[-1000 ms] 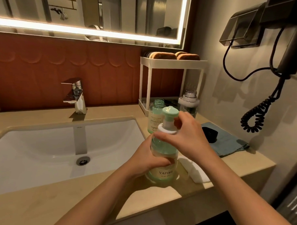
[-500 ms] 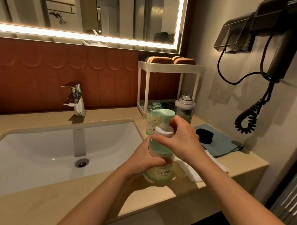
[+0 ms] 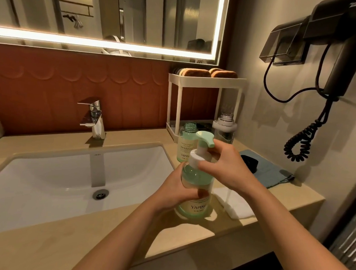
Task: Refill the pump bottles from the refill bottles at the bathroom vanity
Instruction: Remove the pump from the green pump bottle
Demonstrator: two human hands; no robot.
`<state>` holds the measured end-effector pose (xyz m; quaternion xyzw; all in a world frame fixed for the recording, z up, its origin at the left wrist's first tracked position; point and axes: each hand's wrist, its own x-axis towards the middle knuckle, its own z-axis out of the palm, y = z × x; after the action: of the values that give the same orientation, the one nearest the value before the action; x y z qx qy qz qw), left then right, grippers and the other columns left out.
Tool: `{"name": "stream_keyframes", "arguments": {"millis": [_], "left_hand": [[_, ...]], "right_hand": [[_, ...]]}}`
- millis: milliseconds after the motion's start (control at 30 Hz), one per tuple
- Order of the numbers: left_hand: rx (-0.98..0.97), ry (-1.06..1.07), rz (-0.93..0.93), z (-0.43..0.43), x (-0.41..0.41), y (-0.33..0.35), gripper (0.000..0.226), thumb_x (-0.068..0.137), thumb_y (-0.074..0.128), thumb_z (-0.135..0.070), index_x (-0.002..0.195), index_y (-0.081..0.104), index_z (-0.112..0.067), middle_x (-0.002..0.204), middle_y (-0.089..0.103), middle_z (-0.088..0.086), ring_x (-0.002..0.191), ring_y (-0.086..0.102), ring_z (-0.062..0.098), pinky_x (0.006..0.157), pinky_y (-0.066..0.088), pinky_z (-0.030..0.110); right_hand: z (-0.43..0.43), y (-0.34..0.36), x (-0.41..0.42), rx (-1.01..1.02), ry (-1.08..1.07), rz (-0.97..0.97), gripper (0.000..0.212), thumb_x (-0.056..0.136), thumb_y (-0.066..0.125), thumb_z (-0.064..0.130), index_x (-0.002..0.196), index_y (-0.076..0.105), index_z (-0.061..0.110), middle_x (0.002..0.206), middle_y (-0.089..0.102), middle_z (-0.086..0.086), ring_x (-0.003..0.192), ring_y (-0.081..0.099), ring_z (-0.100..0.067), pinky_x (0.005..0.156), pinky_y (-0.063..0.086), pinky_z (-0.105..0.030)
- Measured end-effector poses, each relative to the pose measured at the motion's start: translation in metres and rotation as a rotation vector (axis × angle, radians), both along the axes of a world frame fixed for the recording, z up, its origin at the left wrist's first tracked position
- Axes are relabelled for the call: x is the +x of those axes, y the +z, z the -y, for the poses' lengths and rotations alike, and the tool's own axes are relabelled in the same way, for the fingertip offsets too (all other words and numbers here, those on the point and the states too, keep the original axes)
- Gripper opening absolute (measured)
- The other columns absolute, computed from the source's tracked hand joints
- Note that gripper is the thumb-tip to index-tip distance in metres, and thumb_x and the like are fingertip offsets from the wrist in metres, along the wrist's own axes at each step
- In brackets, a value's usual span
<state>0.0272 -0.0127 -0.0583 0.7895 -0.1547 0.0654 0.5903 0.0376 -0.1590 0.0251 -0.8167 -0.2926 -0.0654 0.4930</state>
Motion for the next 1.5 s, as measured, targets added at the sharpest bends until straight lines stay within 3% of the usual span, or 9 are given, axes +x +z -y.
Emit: {"name": "stream_keyframes", "arguments": {"millis": [167,333,467,600,700,833,1033,1267,1500], "left_hand": [[0.016,0.012,0.003,0.000,0.001,-0.001,0.078,0.063,0.081,-0.031,0.131,0.041,-0.027,0.120,0.060,-0.004,0.112,0.059,0.013,0.095,0.050,0.037],[0.016,0.020,-0.005,0.000,0.000,-0.001,0.072,0.064,0.076,-0.024,0.126,0.040,-0.031,0.113,0.059,-0.007,0.107,0.060,0.009,0.090,0.052,0.029],[-0.002,0.019,-0.003,-0.001,-0.001,0.000,0.076,0.059,0.076,-0.034,0.126,0.041,-0.030,0.114,0.060,-0.007,0.106,0.060,0.008,0.090,0.052,0.029],[0.005,0.011,0.010,0.001,-0.002,0.002,0.073,0.062,0.078,-0.025,0.126,0.041,-0.028,0.115,0.060,-0.005,0.109,0.060,0.010,0.092,0.052,0.031],[-0.003,0.021,-0.005,0.002,-0.003,0.003,0.068,0.064,0.074,-0.019,0.122,0.041,-0.030,0.112,0.060,-0.006,0.105,0.061,0.006,0.086,0.052,0.023],[-0.004,0.022,-0.005,0.003,-0.005,0.004,0.066,0.065,0.075,-0.018,0.121,0.042,-0.033,0.111,0.061,-0.010,0.104,0.060,0.002,0.082,0.051,0.018],[-0.011,0.038,-0.003,0.004,-0.006,0.002,0.074,0.057,0.076,-0.025,0.124,0.045,-0.018,0.112,0.063,0.002,0.106,0.062,0.014,0.091,0.053,0.033],[-0.014,0.042,0.002,0.005,-0.009,0.002,0.060,0.063,0.072,-0.018,0.113,0.043,-0.034,0.107,0.061,-0.010,0.099,0.061,0.002,0.080,0.050,0.017],[-0.015,0.032,0.010,0.004,-0.008,0.000,0.066,0.062,0.077,-0.027,0.118,0.043,-0.033,0.109,0.061,-0.011,0.102,0.061,0.003,0.083,0.051,0.021]], "right_hand": [[0.000,-0.005,-0.005,-0.045,-0.051,-0.057,0.061,0.065,0.080,0.040,0.112,0.041,0.035,0.115,0.050,0.010,0.104,0.051,-0.009,0.085,0.046,-0.027],[-0.001,-0.010,-0.006,-0.028,-0.177,0.100,0.048,0.068,0.079,0.036,0.107,0.054,0.022,0.103,0.060,0.008,0.093,0.056,-0.004,0.074,0.047,-0.017],[0.010,-0.008,-0.005,0.044,0.046,-0.091,0.057,0.076,0.072,0.013,0.127,0.050,0.023,0.120,0.058,0.010,0.112,0.054,-0.006,0.101,0.043,-0.033],[0.002,-0.016,-0.008,0.031,-0.118,0.023,0.059,0.065,0.080,0.037,0.114,0.046,0.030,0.114,0.053,0.009,0.101,0.053,-0.006,0.084,0.046,-0.022],[-0.002,-0.014,-0.010,0.048,-0.183,0.116,0.050,0.066,0.081,0.034,0.108,0.056,0.023,0.101,0.061,0.008,0.092,0.058,-0.005,0.080,0.049,-0.020],[0.003,-0.011,-0.007,0.083,0.013,-0.017,0.042,0.071,0.072,0.016,0.106,0.055,0.031,0.110,0.063,0.010,0.104,0.059,-0.008,0.094,0.050,-0.040],[-0.010,-0.017,-0.008,-0.030,-0.184,0.089,0.060,0.063,0.080,0.043,0.110,0.048,0.023,0.111,0.053,0.004,0.101,0.053,-0.011,0.084,0.048,-0.029],[-0.003,-0.012,-0.005,0.105,-0.005,0.019,0.048,0.067,0.082,0.023,0.103,0.053,0.032,0.101,0.062,0.013,0.098,0.059,-0.006,0.084,0.050,-0.024],[0.004,-0.017,0.001,0.233,0.172,-0.086,0.052,0.067,0.079,0.011,0.107,0.055,0.035,0.110,0.065,0.012,0.105,0.061,-0.006,0.089,0.050,-0.023]]}}
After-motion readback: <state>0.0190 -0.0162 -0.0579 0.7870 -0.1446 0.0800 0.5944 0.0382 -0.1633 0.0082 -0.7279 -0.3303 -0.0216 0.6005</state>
